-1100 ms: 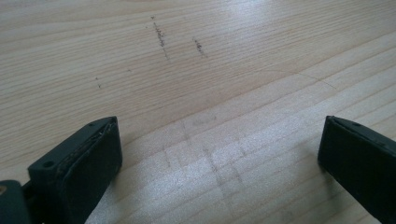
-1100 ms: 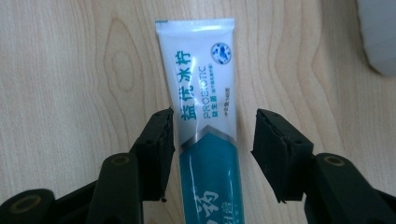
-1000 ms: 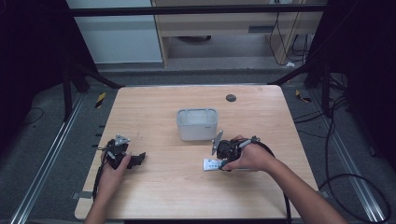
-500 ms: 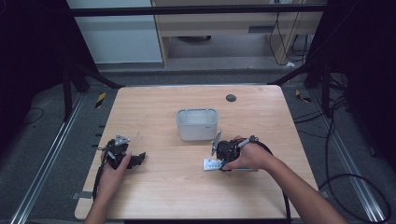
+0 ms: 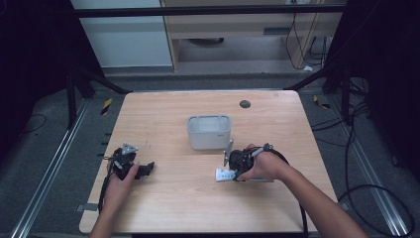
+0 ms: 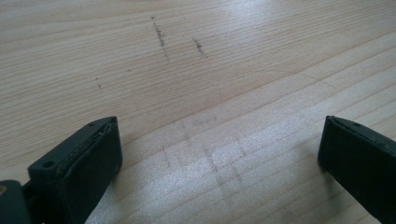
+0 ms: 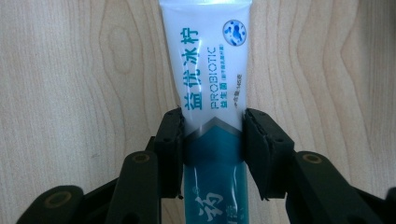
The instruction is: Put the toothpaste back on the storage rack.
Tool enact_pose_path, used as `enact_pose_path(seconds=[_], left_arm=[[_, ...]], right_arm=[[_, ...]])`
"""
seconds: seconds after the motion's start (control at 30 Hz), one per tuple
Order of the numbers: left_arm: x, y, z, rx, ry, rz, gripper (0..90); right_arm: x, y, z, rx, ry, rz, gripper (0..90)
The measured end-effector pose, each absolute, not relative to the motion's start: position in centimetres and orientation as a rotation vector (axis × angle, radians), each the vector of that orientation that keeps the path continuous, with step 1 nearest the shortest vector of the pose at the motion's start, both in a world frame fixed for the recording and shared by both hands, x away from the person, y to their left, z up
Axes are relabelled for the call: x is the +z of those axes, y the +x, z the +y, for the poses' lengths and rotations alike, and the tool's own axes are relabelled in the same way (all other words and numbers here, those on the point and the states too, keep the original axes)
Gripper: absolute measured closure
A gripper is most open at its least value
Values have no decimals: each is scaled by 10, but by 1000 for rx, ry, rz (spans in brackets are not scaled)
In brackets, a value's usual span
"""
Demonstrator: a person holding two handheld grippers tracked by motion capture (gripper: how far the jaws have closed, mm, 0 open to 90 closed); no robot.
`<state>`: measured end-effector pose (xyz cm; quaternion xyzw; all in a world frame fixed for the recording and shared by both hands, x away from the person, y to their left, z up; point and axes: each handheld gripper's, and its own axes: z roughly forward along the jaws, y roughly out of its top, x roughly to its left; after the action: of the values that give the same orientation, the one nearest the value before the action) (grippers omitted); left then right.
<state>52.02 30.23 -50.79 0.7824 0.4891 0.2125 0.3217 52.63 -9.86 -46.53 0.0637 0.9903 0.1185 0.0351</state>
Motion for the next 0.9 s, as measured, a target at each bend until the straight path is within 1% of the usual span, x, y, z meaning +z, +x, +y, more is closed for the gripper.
enact_pose_path(seconds=[0.13, 0.2, 0.57, 0.9], left_arm=[[-508, 520, 302, 558, 2055, 1284, 0], [-508, 520, 302, 558, 2054, 1285, 0], [-508, 520, 302, 558, 2055, 1284, 0], [-508, 520, 302, 558, 2055, 1285, 0]], right_arm=[[-463, 524, -98, 359, 189, 3033, 681], [-462, 524, -97, 360, 181, 3027, 703], [-458, 524, -99, 382, 247, 3022, 772], [-454, 527, -107, 453, 343, 3015, 795]])
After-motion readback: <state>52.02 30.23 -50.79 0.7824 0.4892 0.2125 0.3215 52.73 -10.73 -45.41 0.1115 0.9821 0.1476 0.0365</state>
